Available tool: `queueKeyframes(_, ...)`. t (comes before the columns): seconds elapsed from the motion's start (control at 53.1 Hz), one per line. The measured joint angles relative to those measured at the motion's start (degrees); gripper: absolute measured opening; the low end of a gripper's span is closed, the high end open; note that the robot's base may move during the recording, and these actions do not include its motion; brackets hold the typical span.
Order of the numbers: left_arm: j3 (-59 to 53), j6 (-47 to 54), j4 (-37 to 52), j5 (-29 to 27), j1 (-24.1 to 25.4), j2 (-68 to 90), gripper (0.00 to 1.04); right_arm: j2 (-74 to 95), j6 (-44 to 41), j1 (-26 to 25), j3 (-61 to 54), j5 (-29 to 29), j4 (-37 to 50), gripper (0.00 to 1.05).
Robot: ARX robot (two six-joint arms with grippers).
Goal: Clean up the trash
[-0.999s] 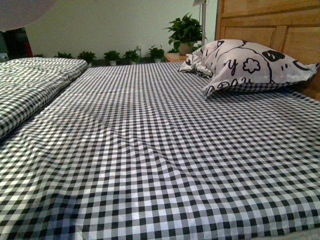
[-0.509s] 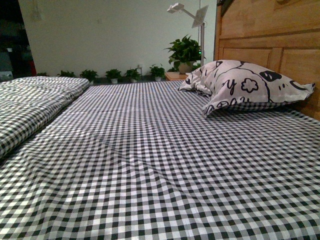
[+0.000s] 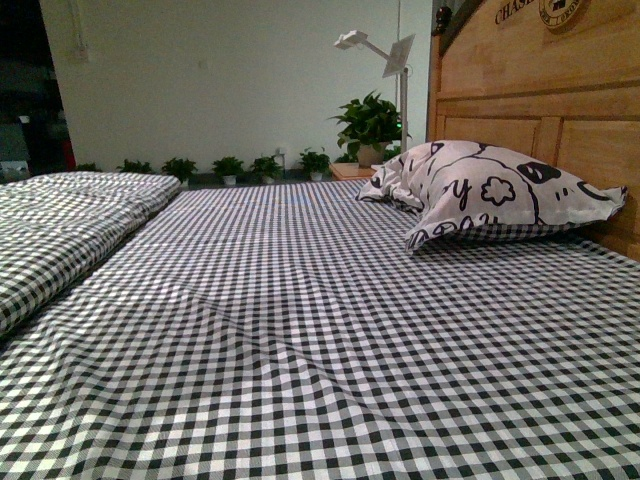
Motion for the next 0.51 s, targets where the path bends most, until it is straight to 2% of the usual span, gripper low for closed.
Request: queueKeyframes(0.509,-0.2,-0.6,0.0,0.1,0.1,0.0,0.27,0.0,0.0,0.1,-0.5,0.3,0.0,0.19)
